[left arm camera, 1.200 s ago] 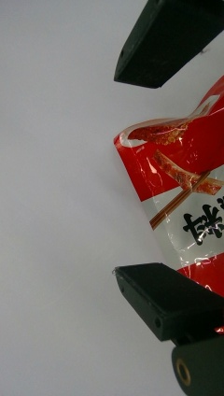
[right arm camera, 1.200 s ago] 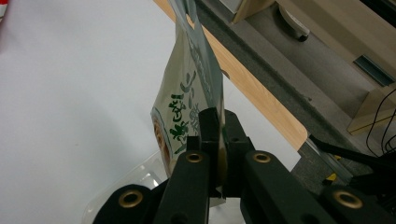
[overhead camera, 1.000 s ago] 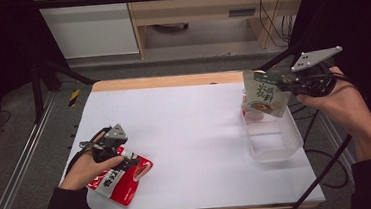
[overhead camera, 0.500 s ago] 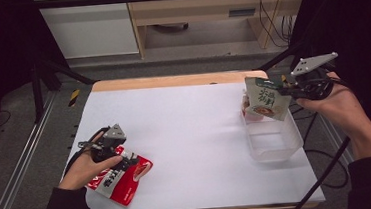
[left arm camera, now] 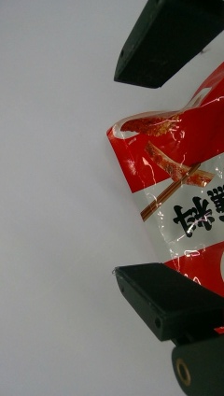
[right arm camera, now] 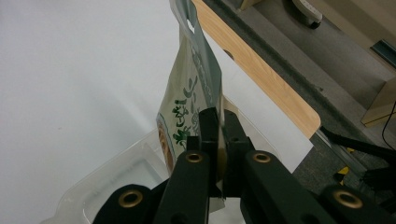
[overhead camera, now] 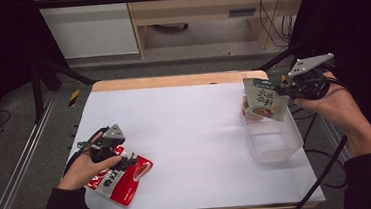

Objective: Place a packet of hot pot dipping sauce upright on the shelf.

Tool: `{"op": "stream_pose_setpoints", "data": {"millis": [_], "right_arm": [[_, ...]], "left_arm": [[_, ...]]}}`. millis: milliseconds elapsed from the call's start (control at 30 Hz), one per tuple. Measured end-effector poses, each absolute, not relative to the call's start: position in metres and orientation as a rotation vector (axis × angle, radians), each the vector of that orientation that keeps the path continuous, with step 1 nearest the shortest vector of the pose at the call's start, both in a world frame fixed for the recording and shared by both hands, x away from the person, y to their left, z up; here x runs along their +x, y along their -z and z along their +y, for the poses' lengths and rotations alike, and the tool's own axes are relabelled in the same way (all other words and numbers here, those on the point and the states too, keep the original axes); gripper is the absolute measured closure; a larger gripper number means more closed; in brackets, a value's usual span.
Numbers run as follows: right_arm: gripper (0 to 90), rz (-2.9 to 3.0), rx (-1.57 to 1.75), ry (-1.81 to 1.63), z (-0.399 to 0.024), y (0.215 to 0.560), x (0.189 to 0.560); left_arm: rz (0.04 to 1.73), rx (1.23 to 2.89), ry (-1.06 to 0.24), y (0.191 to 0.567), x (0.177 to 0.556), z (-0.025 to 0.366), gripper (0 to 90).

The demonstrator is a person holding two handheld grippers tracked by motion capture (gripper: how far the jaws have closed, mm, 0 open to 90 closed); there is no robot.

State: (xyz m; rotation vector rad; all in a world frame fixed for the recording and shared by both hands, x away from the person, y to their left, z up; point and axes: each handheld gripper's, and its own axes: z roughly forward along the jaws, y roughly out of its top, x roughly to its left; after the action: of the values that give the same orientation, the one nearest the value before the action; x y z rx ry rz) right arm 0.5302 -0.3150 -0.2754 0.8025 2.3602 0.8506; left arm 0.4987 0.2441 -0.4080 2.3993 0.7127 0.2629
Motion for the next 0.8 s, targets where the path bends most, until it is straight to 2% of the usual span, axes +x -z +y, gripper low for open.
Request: {"op": "stream_pose_setpoints", "data": {"millis": [800], "right_arm": [[90.0,2.431,0.762,-0.852,-0.320,0.288,0.548]], "left_arm": [[0.737,2.416,-0.258,0.413,0.501,0.244,6.9]]}}
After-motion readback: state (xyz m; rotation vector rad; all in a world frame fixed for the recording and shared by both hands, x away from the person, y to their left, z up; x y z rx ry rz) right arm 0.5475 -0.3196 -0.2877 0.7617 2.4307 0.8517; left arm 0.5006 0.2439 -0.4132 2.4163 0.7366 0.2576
